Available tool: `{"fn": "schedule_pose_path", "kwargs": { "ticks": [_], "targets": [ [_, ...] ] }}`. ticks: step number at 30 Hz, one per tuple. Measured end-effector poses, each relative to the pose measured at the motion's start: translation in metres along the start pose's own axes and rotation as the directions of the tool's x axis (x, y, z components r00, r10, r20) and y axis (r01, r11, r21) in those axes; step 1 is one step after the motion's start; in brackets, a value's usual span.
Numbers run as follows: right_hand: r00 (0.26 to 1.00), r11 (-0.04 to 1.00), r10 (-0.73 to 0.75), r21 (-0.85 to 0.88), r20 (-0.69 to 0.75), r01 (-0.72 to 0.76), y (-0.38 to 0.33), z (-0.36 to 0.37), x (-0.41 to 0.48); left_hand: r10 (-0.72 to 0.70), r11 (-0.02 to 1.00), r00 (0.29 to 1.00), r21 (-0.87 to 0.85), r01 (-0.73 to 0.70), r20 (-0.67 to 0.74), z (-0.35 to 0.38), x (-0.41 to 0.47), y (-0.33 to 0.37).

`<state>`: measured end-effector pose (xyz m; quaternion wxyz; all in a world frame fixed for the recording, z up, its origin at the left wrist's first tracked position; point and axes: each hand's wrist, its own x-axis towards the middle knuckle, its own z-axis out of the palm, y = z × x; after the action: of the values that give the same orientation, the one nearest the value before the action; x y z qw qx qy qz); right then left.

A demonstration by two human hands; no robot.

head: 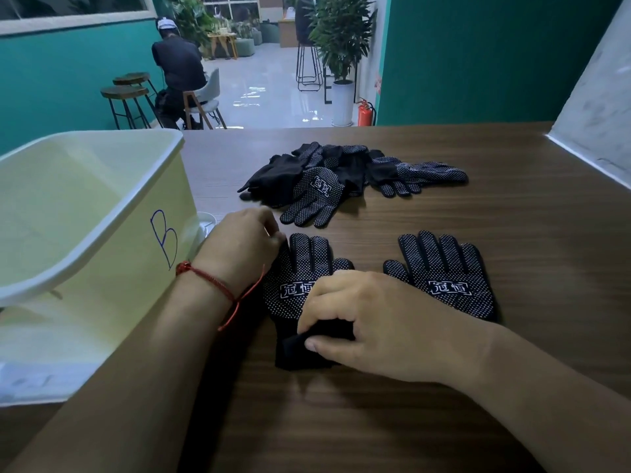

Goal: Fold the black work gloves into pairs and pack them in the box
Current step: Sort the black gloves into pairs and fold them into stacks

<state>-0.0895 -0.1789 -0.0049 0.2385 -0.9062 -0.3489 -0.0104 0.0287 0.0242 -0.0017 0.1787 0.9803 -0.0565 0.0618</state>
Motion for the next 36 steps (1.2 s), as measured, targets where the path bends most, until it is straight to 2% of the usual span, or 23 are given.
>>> {"fn": "schedule_pose_path", "kwargs": {
  "ticks": [5, 12, 26, 33, 36],
  "targets": [
    [1.000, 0.999, -0.024, -0.030, -0.013, 0.023, 0.001, 0.003, 0.000, 0.075, 0.996, 0.994, 0.043, -0.072, -0.077, 0.003, -0.002, -0.001],
    [1.000, 0.999, -0.020, -0.037, -0.013, 0.019, 0.000, 0.003, 0.000, 0.171, 0.982, 0.978, -0.057, -0.179, -0.115, 0.021, -0.007, 0.010],
    [0.999, 0.997, -0.026, -0.073, -0.032, 0.024, -0.001, 0.005, 0.001, 0.082, 0.983, 0.978, -0.146, -0.112, -0.194, 0.029, -0.002, 0.008],
    [0.999, 0.997, -0.023, -0.080, -0.034, 0.021, -0.001, 0.007, 0.001, 0.123, 0.990, 0.970, -0.047, -0.135, -0.208, 0.036, -0.001, 0.009],
    [0.999, 0.995, -0.023, -0.093, -0.025, 0.021, 0.000, 0.007, 0.002, 0.168, 0.977, 0.967, -0.097, -0.189, -0.191, 0.036, -0.003, 0.015]
  ]
}}
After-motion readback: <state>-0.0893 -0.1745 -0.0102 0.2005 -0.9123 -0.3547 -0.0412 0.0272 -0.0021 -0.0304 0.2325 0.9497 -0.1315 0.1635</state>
